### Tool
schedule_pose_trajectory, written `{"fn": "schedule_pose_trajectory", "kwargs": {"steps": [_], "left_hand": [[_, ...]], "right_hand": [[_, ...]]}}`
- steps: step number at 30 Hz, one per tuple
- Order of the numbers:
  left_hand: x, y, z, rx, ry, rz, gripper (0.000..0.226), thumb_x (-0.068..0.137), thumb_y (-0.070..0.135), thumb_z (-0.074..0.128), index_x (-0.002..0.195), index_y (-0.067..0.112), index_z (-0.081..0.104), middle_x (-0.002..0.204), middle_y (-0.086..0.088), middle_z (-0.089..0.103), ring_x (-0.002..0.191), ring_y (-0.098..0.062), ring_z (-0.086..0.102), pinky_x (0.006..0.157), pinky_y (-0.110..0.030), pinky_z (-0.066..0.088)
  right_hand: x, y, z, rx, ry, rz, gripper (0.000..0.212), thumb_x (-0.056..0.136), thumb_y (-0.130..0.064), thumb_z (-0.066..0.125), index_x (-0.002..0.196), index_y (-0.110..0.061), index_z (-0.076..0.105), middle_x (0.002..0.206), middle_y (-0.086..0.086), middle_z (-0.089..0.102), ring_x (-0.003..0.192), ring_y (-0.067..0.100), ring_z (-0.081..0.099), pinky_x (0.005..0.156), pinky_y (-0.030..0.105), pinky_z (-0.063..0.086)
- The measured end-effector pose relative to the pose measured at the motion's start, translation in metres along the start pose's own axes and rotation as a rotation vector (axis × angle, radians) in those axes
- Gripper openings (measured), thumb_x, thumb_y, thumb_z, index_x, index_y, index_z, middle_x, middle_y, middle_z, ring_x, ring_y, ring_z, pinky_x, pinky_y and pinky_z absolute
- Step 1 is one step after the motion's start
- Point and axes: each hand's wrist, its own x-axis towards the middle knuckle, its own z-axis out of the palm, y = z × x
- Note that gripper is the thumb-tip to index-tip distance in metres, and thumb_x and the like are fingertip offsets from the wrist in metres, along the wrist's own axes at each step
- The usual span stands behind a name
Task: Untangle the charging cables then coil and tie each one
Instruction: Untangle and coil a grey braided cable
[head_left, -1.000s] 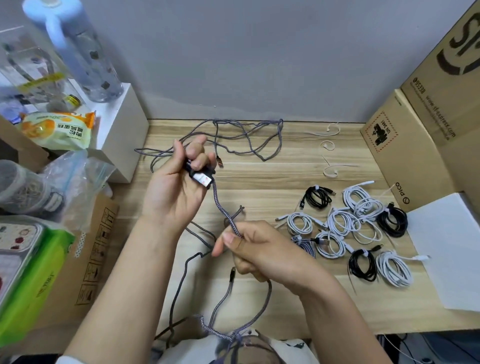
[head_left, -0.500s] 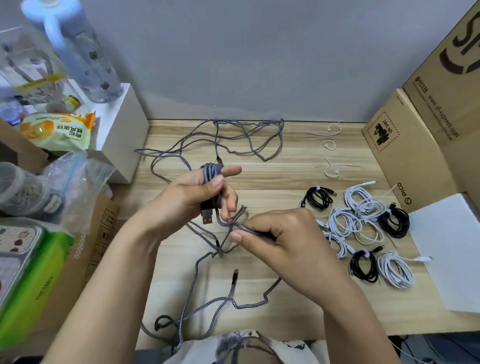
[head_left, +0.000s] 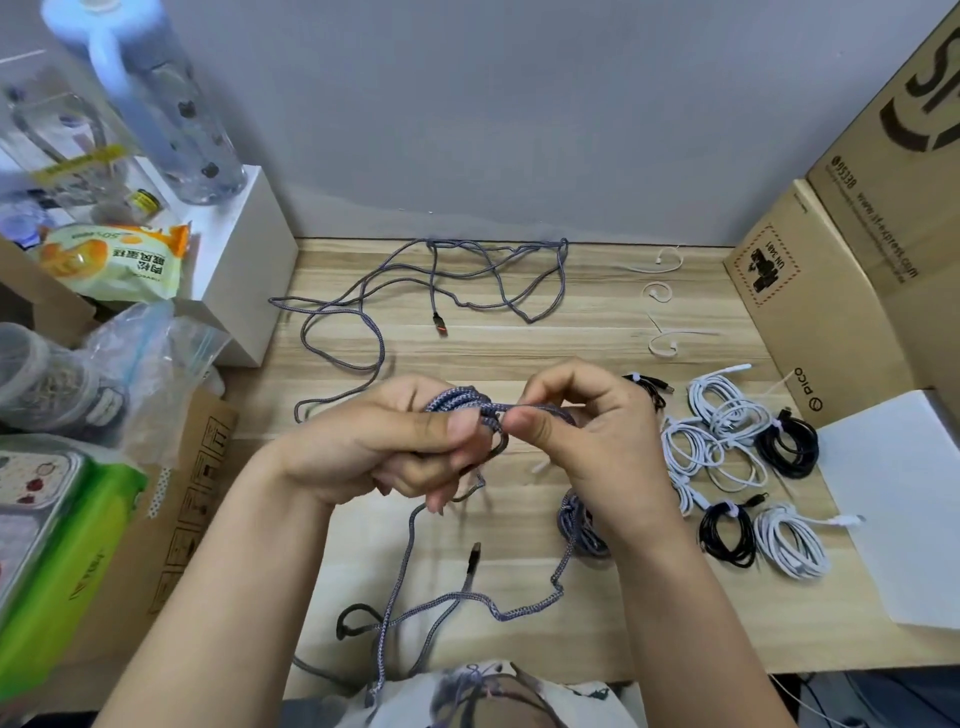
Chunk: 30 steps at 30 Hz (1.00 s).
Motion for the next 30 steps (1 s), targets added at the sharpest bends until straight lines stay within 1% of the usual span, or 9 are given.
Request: {"fn": "schedule_pose_trajectory", "kwargs": {"steps": [2, 5, 9, 13, 18, 22, 24, 27, 30], "left_hand": [[0.001, -0.001, -0.001, -0.134, -0.118, 0.053, 0.021, 0.088, 0.039, 0.060, 0.074, 0.024, 0.060, 0.045, 0.010, 0.024, 0.037, -0.007, 0.020, 0.058, -0.019, 0.047], [0.004, 0.002, 0.004, -0.565, -0.307, 0.202, 0.024, 0.099, 0.021, 0.044, 0.092, 0.008, 0.062, 0.047, 0.009, 0.021, 0.039, -0.007, 0.017, 0.066, -0.022, 0.043], [0.003, 0.019, 0.006, -0.971, -0.028, 0.424, 0.025, 0.098, 0.017, 0.044, 0.094, -0.004, 0.057, 0.048, 0.005, 0.024, 0.040, -0.008, 0.016, 0.060, -0.022, 0.030], [0.005, 0.021, 0.002, -1.175, 0.207, 0.537, 0.018, 0.098, 0.011, 0.046, 0.106, -0.003, 0.053, 0.054, -0.003, 0.034, 0.045, -0.018, 0.030, 0.076, -0.027, 0.040], [0.008, 0.014, -0.018, -1.295, 0.499, 0.663, 0.026, 0.091, 0.002, 0.050, 0.112, -0.014, 0.052, 0.053, -0.013, 0.048, 0.045, -0.029, 0.050, 0.066, -0.037, 0.051], [0.003, 0.016, -0.035, -1.250, 0.653, 0.840, 0.030, 0.097, 0.009, 0.041, 0.113, -0.014, 0.049, 0.054, -0.011, 0.052, 0.044, -0.024, 0.053, 0.075, -0.032, 0.044], [0.004, 0.016, -0.037, -1.148, 0.666, 0.894, 0.029, 0.094, 0.007, 0.042, 0.111, -0.016, 0.048, 0.057, -0.009, 0.055, 0.047, -0.022, 0.054, 0.077, -0.032, 0.046], [0.013, 0.013, -0.037, -0.698, 0.811, 0.809, 0.029, 0.094, 0.013, 0.043, 0.112, -0.010, 0.046, 0.060, 0.001, 0.054, 0.051, -0.010, 0.051, 0.080, -0.024, 0.051], [0.017, 0.000, -0.039, -0.138, 0.895, 0.610, 0.029, 0.094, 0.014, 0.043, 0.119, 0.000, 0.043, 0.062, 0.008, 0.056, 0.055, -0.005, 0.049, 0.069, -0.025, 0.045]], "right_hand": [[0.000, 0.004, 0.003, 0.122, -0.036, 0.052, 0.024, 0.044, -0.028, 0.087, 0.054, -0.025, 0.065, 0.049, -0.012, 0.052, 0.041, -0.001, 0.044, 0.045, 0.006, 0.033], [-0.002, 0.018, 0.010, 0.328, -0.115, 0.225, 0.039, 0.050, -0.059, 0.079, 0.060, -0.025, 0.064, 0.045, -0.013, 0.040, 0.034, -0.002, 0.028, 0.035, 0.010, 0.024], [-0.007, 0.036, 0.014, 0.578, -0.281, 0.481, 0.043, 0.053, -0.056, 0.082, 0.059, -0.023, 0.056, 0.043, -0.013, 0.030, 0.032, -0.003, 0.020, 0.035, 0.007, 0.019], [-0.007, 0.035, 0.013, 0.707, -0.358, 0.527, 0.033, 0.064, -0.048, 0.078, 0.065, -0.021, 0.059, 0.046, -0.012, 0.030, 0.032, -0.004, 0.023, 0.032, 0.009, 0.025], [-0.010, 0.038, 0.002, 1.001, -0.463, 0.679, 0.018, 0.076, -0.022, 0.076, 0.090, -0.016, 0.065, 0.048, -0.007, 0.040, 0.029, -0.002, 0.036, 0.033, 0.014, 0.036], [-0.021, 0.025, 0.007, 0.308, -0.462, 0.629, 0.014, 0.095, -0.016, 0.052, 0.102, -0.021, 0.063, 0.046, -0.014, 0.034, 0.033, -0.004, 0.023, 0.034, 0.010, 0.020], [-0.025, 0.020, 0.013, -0.037, -0.428, 0.487, 0.019, 0.098, -0.012, 0.046, 0.106, -0.019, 0.062, 0.043, -0.017, 0.037, 0.037, -0.002, 0.031, 0.042, 0.009, 0.027], [-0.024, 0.013, 0.017, -0.364, -0.425, 0.295, 0.015, 0.094, -0.025, 0.055, 0.101, -0.024, 0.069, 0.054, -0.017, 0.054, 0.053, -0.002, 0.048, 0.057, 0.016, 0.037], [-0.026, 0.005, 0.013, -0.496, -0.390, 0.140, 0.027, 0.084, -0.043, 0.055, 0.084, -0.019, 0.067, 0.059, 0.005, 0.054, 0.058, 0.015, 0.046, 0.059, 0.031, 0.038]]}}
